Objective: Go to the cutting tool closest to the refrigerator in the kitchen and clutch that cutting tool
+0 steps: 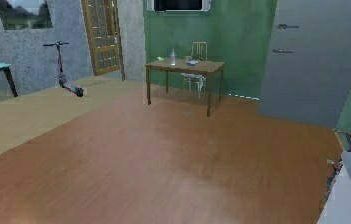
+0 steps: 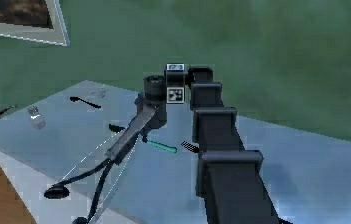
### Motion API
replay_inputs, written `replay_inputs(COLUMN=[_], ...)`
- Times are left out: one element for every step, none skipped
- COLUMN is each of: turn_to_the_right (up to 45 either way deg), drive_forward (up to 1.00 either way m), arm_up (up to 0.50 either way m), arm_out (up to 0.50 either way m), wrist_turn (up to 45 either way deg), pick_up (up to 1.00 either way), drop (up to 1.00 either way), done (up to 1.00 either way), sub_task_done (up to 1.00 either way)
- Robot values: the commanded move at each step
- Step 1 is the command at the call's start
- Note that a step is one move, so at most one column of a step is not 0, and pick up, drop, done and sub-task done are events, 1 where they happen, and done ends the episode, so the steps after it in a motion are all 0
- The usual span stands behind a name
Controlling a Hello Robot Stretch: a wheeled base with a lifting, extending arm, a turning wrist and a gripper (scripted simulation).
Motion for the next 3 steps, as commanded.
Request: replay_inputs(turn_to_the_right=[0.0, 0.0, 0.0], drive_forward=[0.0, 0.0, 0.0], arm_up=[0.0, 0.0, 0.0], arm_out=[0.0, 0.0, 0.0], wrist_turn=[45.0, 45.0, 45.0], pick_up=[0.0, 0.0, 0.0], drop=[0.0, 0.0, 0.0], done=[0.0, 0.0, 0.0], sub_task_done=[0.0, 0.0, 0.0])
